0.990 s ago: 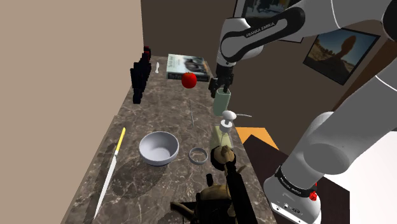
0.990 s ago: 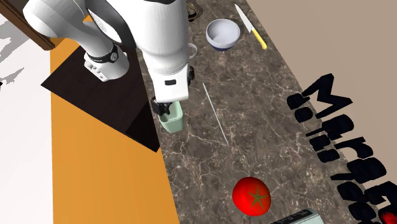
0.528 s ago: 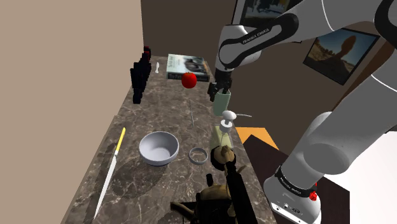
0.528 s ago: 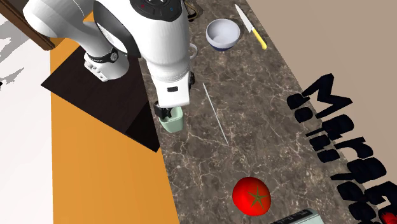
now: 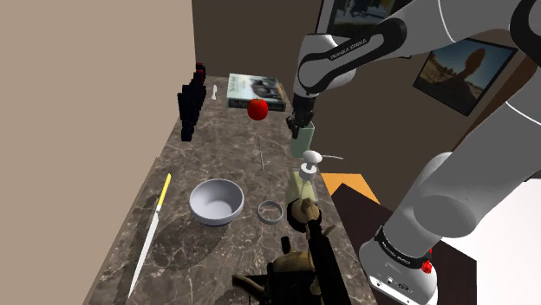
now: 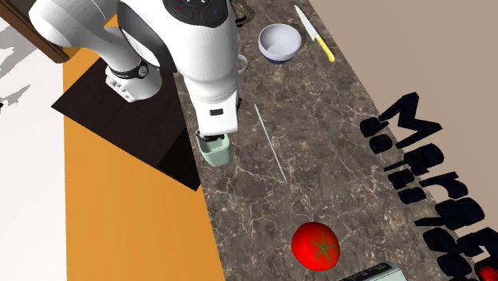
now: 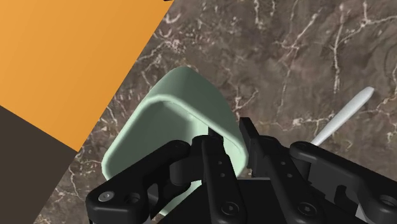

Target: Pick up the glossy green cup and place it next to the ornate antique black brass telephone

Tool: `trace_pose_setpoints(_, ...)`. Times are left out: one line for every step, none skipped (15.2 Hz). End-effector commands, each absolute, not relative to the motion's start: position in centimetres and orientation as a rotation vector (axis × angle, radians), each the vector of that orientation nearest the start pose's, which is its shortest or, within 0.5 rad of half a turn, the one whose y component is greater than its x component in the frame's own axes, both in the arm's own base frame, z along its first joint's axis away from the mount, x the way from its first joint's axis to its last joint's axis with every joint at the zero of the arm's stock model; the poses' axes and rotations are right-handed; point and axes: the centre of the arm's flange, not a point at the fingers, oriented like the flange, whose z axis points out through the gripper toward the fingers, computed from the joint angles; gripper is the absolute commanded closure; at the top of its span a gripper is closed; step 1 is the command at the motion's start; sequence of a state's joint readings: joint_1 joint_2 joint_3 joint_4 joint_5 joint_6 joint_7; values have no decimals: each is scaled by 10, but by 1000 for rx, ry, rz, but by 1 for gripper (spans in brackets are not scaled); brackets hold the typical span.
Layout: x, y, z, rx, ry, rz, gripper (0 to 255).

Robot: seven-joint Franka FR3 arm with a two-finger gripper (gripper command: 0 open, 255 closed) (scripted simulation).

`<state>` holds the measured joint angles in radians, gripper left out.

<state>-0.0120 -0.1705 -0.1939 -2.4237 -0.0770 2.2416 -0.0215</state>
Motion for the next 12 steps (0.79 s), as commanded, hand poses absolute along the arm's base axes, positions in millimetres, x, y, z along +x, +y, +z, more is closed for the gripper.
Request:
trace_pose_setpoints(454, -97, 371, -3160, 211, 27, 255)
trace_pose_setpoints(454, -97, 371, -3160, 211, 27, 255)
trace_pose_setpoints(454, -97, 371, -3160, 211, 27, 255)
trace_pose_setpoints(454, -97, 371, -3160, 211, 27, 255)
trace_pose_setpoints(454, -97, 371, -3160, 211, 27, 255)
trace_pose_setpoints(454, -97, 371, -3160, 211, 27, 255)
trace_pose_setpoints(454, -97, 371, -3160, 211, 27, 255)
trace_pose_setpoints(454, -97, 376, -3160, 211, 27, 255)
trace_pose_setpoints(454, -97, 381, -3160, 211, 27, 255)
trace_pose_setpoints(454, -97, 387, -3160, 211, 27, 255)
trace_pose_setpoints(454, -97, 392, -3160, 211, 27, 255)
trace_pose_setpoints(454, -97, 397, -3160, 211, 27, 255)
